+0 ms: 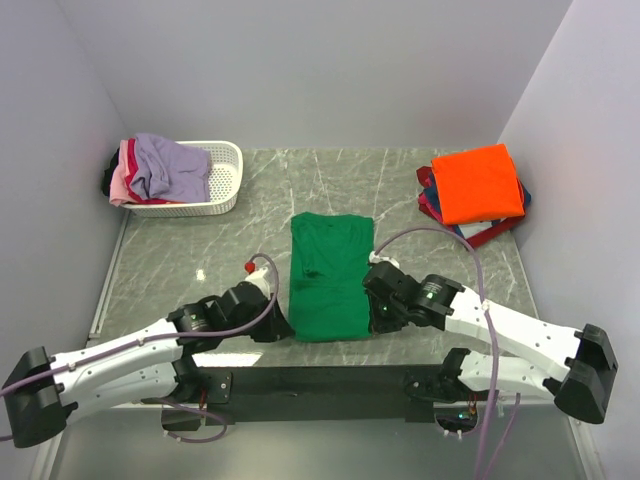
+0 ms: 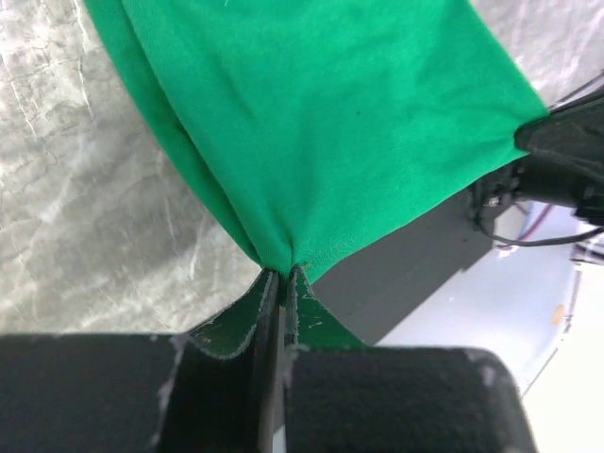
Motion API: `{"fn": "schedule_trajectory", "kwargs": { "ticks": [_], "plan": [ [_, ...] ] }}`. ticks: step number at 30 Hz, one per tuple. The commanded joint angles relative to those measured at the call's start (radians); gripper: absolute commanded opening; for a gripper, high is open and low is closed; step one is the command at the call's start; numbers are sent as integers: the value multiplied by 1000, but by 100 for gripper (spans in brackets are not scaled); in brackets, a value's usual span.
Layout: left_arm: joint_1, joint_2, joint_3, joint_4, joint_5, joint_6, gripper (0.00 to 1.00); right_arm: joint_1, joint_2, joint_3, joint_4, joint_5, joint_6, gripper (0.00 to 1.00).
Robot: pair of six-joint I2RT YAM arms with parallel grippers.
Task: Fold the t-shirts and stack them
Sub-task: Fold the tshirt
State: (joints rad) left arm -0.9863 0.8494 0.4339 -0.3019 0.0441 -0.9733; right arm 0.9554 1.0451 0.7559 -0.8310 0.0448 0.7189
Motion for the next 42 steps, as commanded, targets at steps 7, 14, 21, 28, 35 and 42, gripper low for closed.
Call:
{"fn": "schedule_trajectory", "kwargs": {
  "ticks": [7,14,21,28,35,42],
  "plan": [
    [-37,-108,112,-108,-27,-64,0,74,-62,141,-151,67,59,0],
    [-63,-164,173,-180,-27,-39,1,100,-112,198,-224,89,62,0],
    [-100,-190,216,-239,-10,1,1,108,-137,256,-304,87,40,0],
    [-104,-201,273,-224,-87,31,1,108,-122,342,-318,196,25,0],
    [-104,-109,284,-166,-183,54,1,98,-57,414,-292,335,-7,0],
    [-103,-32,322,-129,-365,100,1,28,9,404,-188,369,-72,0]
  ]
}}
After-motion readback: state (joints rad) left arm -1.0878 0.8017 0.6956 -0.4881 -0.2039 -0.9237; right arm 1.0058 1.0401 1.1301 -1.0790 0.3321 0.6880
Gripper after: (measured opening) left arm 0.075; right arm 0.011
